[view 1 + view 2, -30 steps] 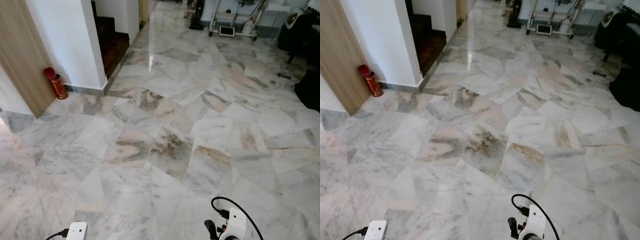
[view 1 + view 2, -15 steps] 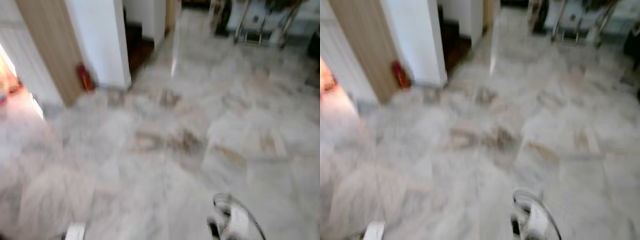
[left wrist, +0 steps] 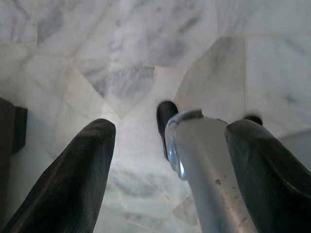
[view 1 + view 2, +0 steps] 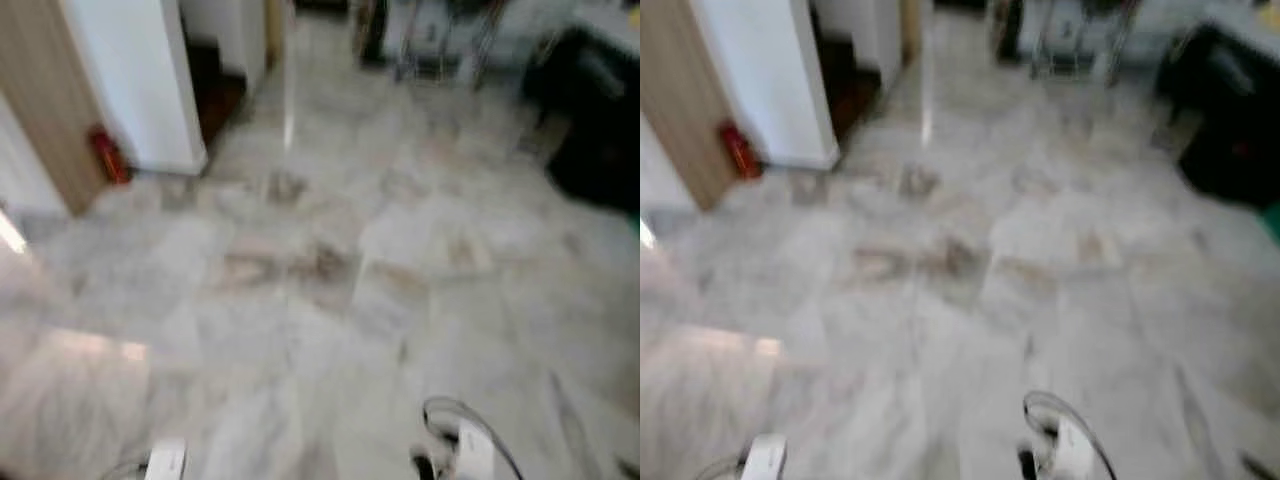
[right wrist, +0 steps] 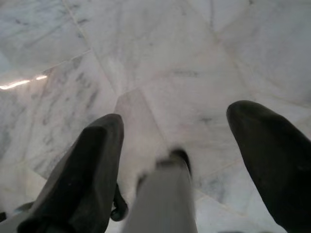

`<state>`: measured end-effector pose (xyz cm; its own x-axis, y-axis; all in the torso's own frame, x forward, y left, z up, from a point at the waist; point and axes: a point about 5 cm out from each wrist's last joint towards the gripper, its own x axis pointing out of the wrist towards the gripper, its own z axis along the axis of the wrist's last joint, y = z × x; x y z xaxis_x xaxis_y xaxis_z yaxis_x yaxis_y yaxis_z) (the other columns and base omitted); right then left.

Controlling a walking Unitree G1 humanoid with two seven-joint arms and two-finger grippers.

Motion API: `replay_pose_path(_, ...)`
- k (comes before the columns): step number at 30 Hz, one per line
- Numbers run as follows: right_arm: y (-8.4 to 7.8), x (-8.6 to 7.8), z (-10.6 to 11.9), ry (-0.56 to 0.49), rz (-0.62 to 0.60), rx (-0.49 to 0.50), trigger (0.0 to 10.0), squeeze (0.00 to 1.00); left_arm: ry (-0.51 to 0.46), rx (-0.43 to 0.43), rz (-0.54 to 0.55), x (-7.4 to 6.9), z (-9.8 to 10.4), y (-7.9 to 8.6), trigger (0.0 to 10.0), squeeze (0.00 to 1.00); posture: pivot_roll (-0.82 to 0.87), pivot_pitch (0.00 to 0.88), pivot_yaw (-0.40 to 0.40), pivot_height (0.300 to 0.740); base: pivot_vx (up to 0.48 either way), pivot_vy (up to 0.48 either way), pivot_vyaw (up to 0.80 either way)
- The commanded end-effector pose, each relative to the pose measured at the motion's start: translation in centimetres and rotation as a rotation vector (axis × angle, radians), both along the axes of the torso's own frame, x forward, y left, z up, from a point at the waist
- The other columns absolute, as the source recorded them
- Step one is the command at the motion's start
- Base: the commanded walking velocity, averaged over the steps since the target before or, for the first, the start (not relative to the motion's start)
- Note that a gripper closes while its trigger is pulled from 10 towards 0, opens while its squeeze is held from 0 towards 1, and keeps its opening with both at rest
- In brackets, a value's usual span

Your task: Move the pillow to the sofa from floor

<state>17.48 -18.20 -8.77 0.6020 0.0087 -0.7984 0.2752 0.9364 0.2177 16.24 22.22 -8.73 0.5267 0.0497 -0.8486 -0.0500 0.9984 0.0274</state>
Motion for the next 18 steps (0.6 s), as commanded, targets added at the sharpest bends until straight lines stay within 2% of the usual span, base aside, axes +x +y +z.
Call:
replay_pose_path(1, -0.4, 0.1, 0.1, -0.004, -0.003, -0.012, 10.0, 0.00, 0.017, 0.006, -0.013, -0.3, -0.2, -0.2, 10.0, 0.00, -0.03, 0.000, -0.034, 0.740, -0.311, 0.000, 0.00)
replay_pose_path(4, -0.4, 0.1, 0.1, -0.004, -0.003, -0.013, 10.0, 0.00, 0.016, 0.010, -0.011, -0.3, -0.1, 0.2, 10.0, 0.00, -0.03, 0.000, -0.034, 0.740, -0.311, 0.000, 0.00)
replay_pose_path(7, -0.5, 0.1, 0.1, -0.002, 0.001, -0.017, 10.0, 0.00, 0.018, 0.026, 0.002, -0.7, 0.3, 2.1, 10.0, 0.00, -0.03, 0.000, -0.036, 0.740, -0.315, 0.000, 0.00)
replay_pose_path(9, -0.5, 0.1, 0.1, -0.001, 0.003, -0.017, 10.0, 0.00, 0.020, 0.029, 0.007, -0.9, 0.3, 2.6, 10.0, 0.00, -0.03, 0.000, -0.037, 0.740, -0.313, 0.000, 0.00)
replay_pose_path(12, -0.5, 0.1, 0.1, 0.000, 0.004, -0.017, 10.0, 0.00, 0.023, 0.030, 0.009, -1.3, 0.3, 2.9, 10.0, 0.00, -0.03, 0.000, -0.038, 0.740, -0.312, 0.000, 0.00)
replay_pose_path(18, -0.4, 0.1, 0.1, -0.001, 0.005, -0.015, 10.0, 0.00, 0.028, 0.023, 0.005, -1.7, 0.0, 2.4, 10.0, 0.00, -0.03, 0.000, -0.038, 0.740, -0.315, 0.000, 0.00)
